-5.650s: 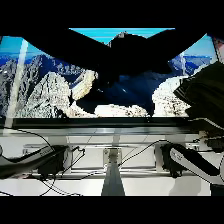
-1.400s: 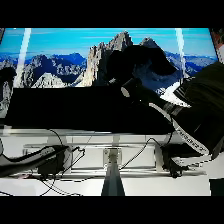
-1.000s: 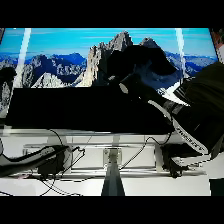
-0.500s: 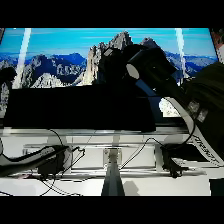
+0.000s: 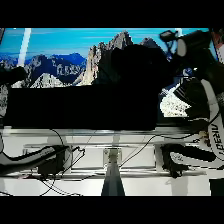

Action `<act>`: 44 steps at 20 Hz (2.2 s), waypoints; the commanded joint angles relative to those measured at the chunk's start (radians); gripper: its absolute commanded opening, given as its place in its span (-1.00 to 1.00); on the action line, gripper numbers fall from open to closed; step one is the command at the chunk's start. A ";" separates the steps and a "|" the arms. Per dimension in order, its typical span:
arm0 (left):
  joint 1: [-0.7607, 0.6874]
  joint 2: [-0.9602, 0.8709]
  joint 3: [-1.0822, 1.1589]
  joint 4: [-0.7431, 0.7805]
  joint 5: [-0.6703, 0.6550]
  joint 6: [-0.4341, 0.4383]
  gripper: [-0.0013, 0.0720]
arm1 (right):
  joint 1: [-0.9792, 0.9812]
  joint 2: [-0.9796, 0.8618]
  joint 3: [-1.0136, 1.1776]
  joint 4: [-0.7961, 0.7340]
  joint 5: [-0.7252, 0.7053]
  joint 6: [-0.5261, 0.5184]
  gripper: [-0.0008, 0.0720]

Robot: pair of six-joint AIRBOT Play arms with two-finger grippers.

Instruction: Fold the clothes and pants, and hang the long-sleeved shirts on hangers.

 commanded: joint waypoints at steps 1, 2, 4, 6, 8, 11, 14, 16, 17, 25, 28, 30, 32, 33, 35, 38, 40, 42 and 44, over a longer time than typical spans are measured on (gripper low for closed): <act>-0.081 -0.047 -0.003 -0.269 -0.039 0.125 -0.07 | -0.241 0.002 -0.042 0.015 0.035 0.014 -0.93; -0.118 -0.069 -0.003 -0.343 -0.037 0.141 -0.07 | -0.288 0.002 -0.050 0.036 0.039 0.014 -0.93; -0.211 -0.124 -0.003 -0.492 -0.037 0.180 -0.07 | -0.359 0.001 -0.054 0.066 0.035 0.014 -0.93; -0.303 -0.173 -0.003 -0.570 -0.032 0.237 0.04 | -0.396 0.001 -0.054 0.076 0.014 0.014 -0.25; -0.385 -0.209 -0.003 -0.587 -0.012 0.238 0.04 | -0.397 0.001 -0.054 0.094 -0.008 0.013 0.73; -0.460 -0.225 -0.003 -0.586 0.023 0.275 0.04 | -0.361 0.001 -0.054 0.252 -0.132 -0.034 0.73; -0.462 -0.218 0.001 -0.585 0.027 0.286 0.04 | -0.272 -0.016 -0.054 0.343 -0.345 -0.045 0.73; -0.434 -0.200 0.001 -0.586 0.023 0.286 0.04 | -0.190 -0.058 -0.051 0.340 -0.457 -0.060 0.73; -0.420 -0.189 0.001 -0.586 0.021 0.286 0.04 | -0.148 -0.095 -0.041 0.340 -0.493 -0.060 0.73; -0.372 -0.171 0.001 -0.574 -0.082 0.286 0.04 | 0.084 -0.387 0.076 0.277 -0.762 -0.330 0.73; -0.372 -0.171 0.000 -0.575 -0.082 0.286 0.04 | 0.108 -0.436 0.076 0.276 -0.781 -0.367 0.72; -0.373 -0.171 0.000 -0.575 -0.082 0.286 0.04 | 0.108 -0.459 0.076 0.269 -0.802 -0.373 0.70; -0.373 -0.171 0.000 -0.575 -0.092 0.286 0.04 | 0.105 -0.478 0.077 0.241 -0.842 -0.373 0.28; -0.373 -0.171 0.000 -0.575 -0.102 0.286 0.04 | 0.105 -0.484 0.077 0.218 -0.871 -0.373 -0.02; -0.373 -0.171 0.000 -0.575 -0.125 0.286 0.04 | 0.105 -0.486 0.079 0.203 -0.929 -0.373 -0.59; -0.373 -0.171 0.000 -0.575 -0.134 0.285 0.04 | 0.106 -0.484 0.127 0.197 -0.857 -0.373 -0.93; -0.373 -0.171 0.000 -0.575 -0.132 0.286 0.03 | 0.121 -0.466 0.176 0.200 -0.731 -0.373 -0.93; -0.373 -0.170 0.000 -0.576 -0.131 0.286 0.03 | 0.142 -0.419 0.192 0.200 -0.665 -0.373 -0.93; -0.373 -0.170 0.000 -0.576 -0.131 0.285 0.03 | 0.167 -0.370 0.192 0.203 -0.664 -0.387 -0.93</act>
